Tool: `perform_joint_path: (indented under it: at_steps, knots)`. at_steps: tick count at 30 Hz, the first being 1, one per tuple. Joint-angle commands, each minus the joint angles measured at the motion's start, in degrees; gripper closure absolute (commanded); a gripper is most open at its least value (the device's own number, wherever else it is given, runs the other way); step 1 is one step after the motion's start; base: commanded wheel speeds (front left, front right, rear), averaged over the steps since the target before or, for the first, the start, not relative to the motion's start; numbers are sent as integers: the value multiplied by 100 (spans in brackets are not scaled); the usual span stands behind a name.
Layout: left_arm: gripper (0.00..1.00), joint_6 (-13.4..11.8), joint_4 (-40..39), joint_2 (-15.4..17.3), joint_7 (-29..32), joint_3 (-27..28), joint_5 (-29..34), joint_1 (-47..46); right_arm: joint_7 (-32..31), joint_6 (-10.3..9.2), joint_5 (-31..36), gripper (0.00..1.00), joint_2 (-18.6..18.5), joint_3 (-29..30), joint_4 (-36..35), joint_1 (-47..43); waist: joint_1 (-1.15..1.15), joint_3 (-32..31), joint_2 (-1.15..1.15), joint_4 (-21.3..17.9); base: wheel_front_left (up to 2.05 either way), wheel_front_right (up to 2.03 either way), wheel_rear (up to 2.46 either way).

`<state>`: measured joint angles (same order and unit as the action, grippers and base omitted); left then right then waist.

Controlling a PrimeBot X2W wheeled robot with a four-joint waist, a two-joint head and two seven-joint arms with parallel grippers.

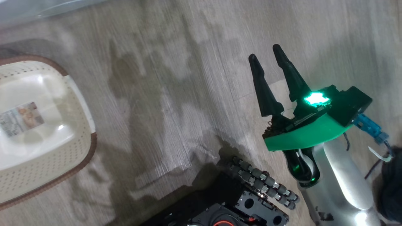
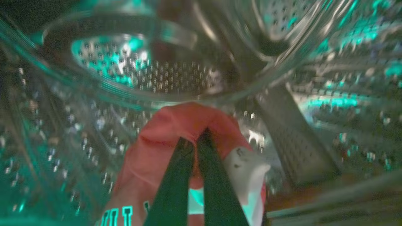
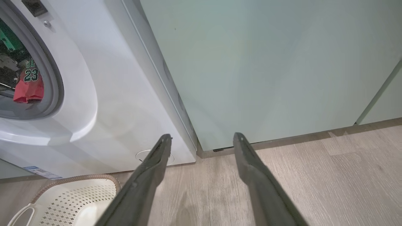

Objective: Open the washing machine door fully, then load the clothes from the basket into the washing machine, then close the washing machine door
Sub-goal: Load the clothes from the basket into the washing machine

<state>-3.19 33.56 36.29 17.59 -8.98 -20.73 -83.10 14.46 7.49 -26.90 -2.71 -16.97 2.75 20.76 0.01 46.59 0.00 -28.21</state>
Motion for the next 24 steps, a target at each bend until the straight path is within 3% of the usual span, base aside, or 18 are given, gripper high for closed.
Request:
perform_joint_path:
  at_steps: [1, 8, 17, 24]
  knots:
    - [100, -15, -186, 278, -193, 117, 86, -257, 53, 0, -63, 0, -17, -101, -190, -95, -1, 62, 0, -62, 0, 0, 0]
    - [100, -6, -25, 213, -1425, 184, 158, -626, 53, 0, -133, 0, -17, -157, -264, -81, -1, 166, 0, -106, 0, 0, 0]
    - [100, 18, 473, 135, -1941, 355, -108, 98, 53, 0, -138, 0, -17, -57, -273, -64, -1, 174, 0, 37, 0, 0, 0]
    - [100, -53, 508, 23, -1936, 266, -150, 783, 53, 0, 7, 0, -17, 67, -254, -71, -1, 77, 0, 225, 0, 0, 0]
